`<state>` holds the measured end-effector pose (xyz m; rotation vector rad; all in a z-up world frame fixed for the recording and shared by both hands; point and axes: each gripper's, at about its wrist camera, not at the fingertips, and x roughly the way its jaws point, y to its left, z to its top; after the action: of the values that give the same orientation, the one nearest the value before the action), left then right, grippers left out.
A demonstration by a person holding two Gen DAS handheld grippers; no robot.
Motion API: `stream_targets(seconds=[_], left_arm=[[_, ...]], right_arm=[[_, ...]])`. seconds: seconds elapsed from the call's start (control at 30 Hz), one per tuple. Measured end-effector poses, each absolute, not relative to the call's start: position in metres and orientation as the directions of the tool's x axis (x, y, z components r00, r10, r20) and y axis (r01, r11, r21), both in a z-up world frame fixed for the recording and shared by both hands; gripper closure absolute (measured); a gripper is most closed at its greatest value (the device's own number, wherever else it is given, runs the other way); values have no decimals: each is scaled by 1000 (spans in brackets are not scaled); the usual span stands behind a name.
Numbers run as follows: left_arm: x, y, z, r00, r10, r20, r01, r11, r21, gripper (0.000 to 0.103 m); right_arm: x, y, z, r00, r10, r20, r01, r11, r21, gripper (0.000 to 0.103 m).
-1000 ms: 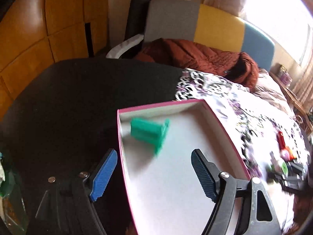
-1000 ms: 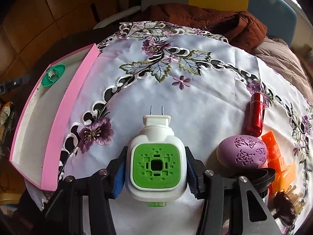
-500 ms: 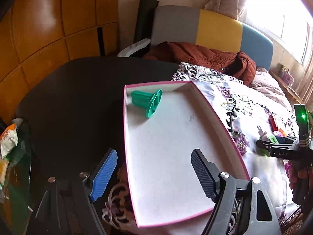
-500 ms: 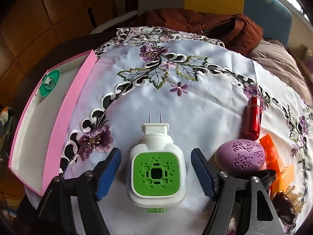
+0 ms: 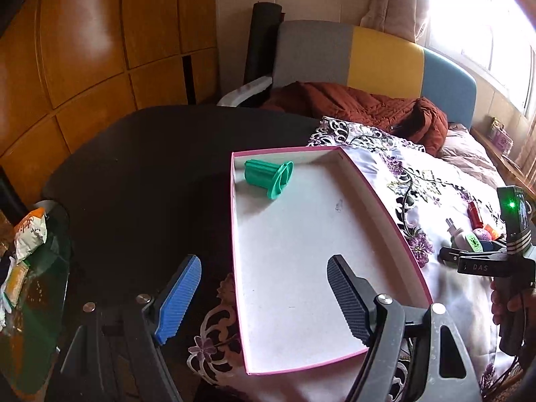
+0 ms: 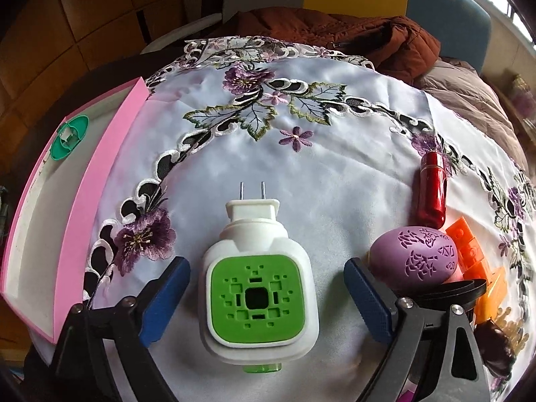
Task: Organize rigid objects
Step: 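Carry the white-green plug device into the tray and open the right tool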
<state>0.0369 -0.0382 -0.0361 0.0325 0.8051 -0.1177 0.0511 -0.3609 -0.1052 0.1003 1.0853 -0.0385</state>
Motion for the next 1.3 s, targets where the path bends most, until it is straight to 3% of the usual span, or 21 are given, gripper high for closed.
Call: stream_targets(seconds=[0.3, 0.33, 0.37, 0.73, 0.9, 1.1, 1.3], left_arm=[[41, -34, -41, 669, -100, -736, 108, 993, -37, 24], [41, -34, -41, 670, -98, -736, 108, 994, -35, 24], [41, -34, -42, 670, -97, -736, 107, 994, -34, 24], [42, -23, -40, 668, -97, -738, 88, 995, -50, 24], [42, -12, -42, 662, -101, -742, 79, 995, -65, 24], [40, -1, -45, 659, -105, -745, 63, 994, -85, 24], [38, 15, -45, 661, -100, -743, 40, 994, -98, 24]], right_arm=[[49, -350, -96, 497, -34, -867, 65, 998, -2, 27], [49, -349, -96, 496, -37, -867, 62, 998, -7, 34], [49, -349, -97, 495, -35, -868, 59, 998, -6, 51], [46, -357, -95, 505, -14, -863, 96, 995, 40, 51], [40, -354, -64, 576, 13, -817, 125, 987, 104, 51], [51, -298, -29, 615, 109, -781, -7, 991, 133, 51], [73, -218, -29, 572, 234, -787, -153, 972, 178, 51]])
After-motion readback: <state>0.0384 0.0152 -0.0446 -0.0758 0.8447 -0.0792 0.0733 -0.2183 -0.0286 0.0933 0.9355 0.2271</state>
